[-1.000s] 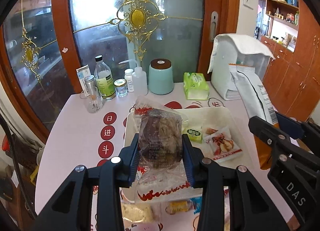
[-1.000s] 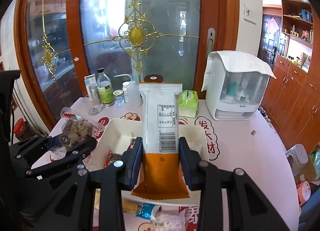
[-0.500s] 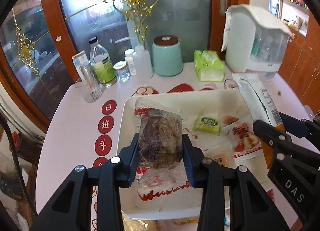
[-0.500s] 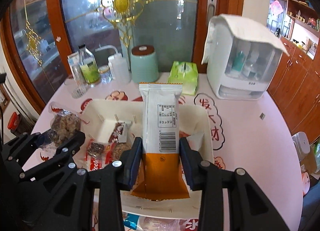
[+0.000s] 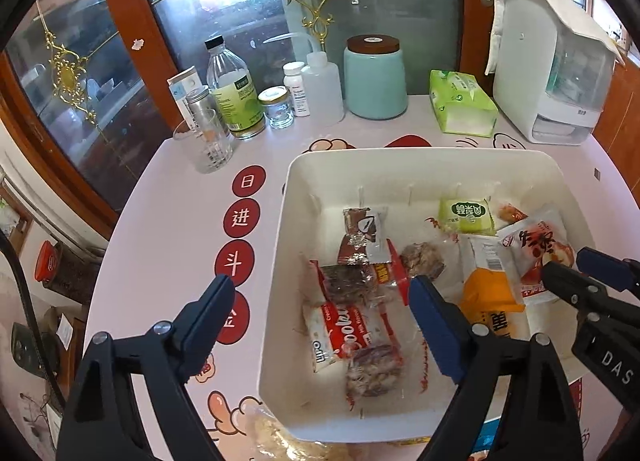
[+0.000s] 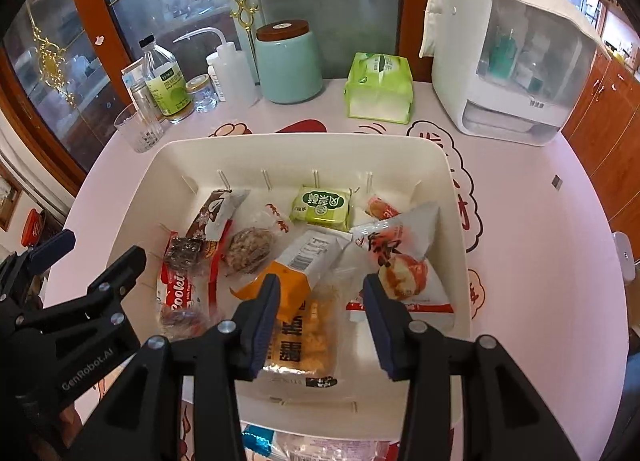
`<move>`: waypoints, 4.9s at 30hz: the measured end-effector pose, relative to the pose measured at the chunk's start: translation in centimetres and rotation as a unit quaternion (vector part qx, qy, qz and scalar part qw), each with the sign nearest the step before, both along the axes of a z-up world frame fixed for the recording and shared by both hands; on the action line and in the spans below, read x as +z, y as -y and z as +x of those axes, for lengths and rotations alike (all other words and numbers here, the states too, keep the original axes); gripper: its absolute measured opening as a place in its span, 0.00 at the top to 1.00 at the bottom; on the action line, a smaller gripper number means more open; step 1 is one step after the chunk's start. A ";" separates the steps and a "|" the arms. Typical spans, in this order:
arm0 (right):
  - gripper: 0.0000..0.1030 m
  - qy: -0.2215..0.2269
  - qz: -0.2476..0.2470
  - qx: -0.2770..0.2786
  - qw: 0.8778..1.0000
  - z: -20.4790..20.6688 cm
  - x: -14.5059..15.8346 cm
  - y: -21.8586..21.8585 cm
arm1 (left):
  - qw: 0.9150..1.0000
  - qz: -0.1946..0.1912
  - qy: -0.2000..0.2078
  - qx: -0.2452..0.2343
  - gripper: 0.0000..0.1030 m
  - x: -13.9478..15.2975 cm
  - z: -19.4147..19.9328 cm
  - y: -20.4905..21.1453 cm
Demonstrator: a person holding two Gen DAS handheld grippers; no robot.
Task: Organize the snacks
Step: 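Withdraw both tools from the tray toward the bread bags, then grasp a clear bread-floss bag with the left tool while the right tool grasps another, then lift both bread-floss bags and carry them over the tray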
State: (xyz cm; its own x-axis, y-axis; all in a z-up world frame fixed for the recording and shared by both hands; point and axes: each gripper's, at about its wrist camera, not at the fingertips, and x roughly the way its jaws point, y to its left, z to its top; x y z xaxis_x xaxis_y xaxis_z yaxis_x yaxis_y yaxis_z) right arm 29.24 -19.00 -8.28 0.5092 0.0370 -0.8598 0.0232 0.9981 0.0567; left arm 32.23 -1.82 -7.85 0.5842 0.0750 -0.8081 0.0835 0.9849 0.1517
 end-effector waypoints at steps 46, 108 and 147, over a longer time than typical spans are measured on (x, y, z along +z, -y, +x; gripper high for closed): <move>0.40 -0.001 0.027 0.007 1.000 -17.0 0.9 0.4 | 0.994 -0.028 -0.047 -0.098 0.14 1.8 -11.2 -8.1; 0.62 -0.081 -0.002 0.071 0.994 -20.3 -10.7 -0.3 | 0.990 -0.035 -0.133 -0.018 0.25 -11.6 -10.0 -5.0; 0.62 0.080 0.069 0.000 0.994 -4.1 12.3 3.7 | 0.991 -0.058 0.065 -0.105 0.24 11.4 -2.5 0.8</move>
State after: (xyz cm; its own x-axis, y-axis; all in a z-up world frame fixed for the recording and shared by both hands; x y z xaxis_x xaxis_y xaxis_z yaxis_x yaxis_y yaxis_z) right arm 25.14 -22.73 3.98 0.6390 0.1491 -0.7546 0.0035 0.9805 0.1966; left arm 29.73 -2.61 3.52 0.6774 -0.1478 -0.7206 0.2758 0.9592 0.0626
